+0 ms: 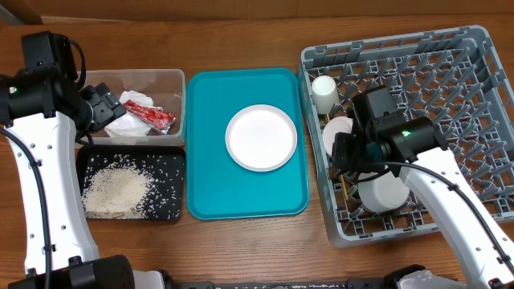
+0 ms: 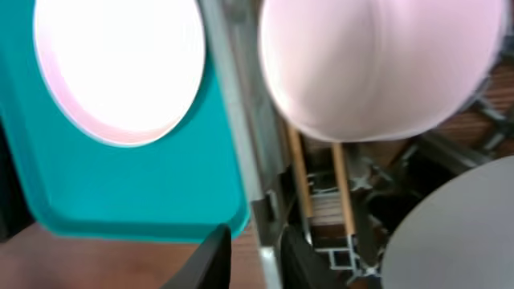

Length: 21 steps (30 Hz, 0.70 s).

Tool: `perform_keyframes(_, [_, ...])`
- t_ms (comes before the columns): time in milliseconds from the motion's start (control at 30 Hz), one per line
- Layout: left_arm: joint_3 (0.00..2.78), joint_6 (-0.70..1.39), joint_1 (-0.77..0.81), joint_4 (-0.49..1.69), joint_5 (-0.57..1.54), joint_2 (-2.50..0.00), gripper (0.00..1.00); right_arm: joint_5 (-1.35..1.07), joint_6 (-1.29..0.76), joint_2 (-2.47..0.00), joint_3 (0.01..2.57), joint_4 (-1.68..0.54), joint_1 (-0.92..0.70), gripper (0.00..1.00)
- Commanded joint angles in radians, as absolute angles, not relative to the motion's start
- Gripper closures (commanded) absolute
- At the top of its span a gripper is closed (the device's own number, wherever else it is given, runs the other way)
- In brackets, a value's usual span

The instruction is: Sort waste into correct bins and load items into the dishwasher

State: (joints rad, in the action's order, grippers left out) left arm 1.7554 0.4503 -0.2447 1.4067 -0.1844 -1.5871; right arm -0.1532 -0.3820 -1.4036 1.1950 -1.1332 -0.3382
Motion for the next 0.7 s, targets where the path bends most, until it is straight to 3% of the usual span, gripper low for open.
perform_keyframes(0, [1.769,0.453,-0.248,1.406,-0.191,-1.591,0.00,-0.179,-0.350,-1.401,1.207,-1.164,-0.361,0.76])
perform_keyframes(433, [1.769,0.453,-0.248,1.406,-0.191,-1.591,0.00,-0.147,-0.344,-1.403,1.025,-1.157,-0.444,0.71])
perform_keyframes(667, [1.769,0.453,-0.248,1.406,-0.191,-1.591,0.00,-0.292,-0.348,-1.403,0.987,-1.094,-0.444,0.73])
